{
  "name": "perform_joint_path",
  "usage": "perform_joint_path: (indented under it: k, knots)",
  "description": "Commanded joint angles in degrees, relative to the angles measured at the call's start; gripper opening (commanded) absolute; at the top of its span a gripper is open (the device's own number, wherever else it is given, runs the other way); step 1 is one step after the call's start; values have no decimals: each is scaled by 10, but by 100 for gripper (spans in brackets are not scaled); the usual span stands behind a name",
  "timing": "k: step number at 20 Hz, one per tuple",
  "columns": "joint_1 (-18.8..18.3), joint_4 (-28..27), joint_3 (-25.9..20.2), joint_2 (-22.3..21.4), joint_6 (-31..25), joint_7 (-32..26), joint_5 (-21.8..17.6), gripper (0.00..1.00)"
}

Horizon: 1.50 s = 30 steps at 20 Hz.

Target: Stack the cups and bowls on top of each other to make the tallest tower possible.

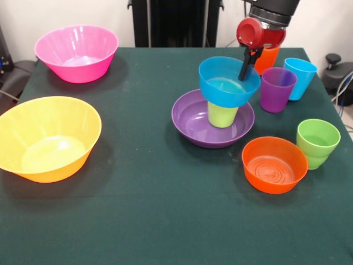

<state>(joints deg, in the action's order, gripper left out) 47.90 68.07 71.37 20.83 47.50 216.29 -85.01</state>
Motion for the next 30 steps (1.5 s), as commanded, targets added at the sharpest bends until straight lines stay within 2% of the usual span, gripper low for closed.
perform_joint_path:
  k: [1, 11, 19, 30]
  knots:
    - [3, -72, -68, 36, 61, 195, -21, 0]
    - [5, -69, -63, 35, 75, 201, -17, 0]
    - [5, -74, -70, 22, 45, 183, 10, 0]
    - [8, -71, -67, 19, 58, 193, 4, 0]
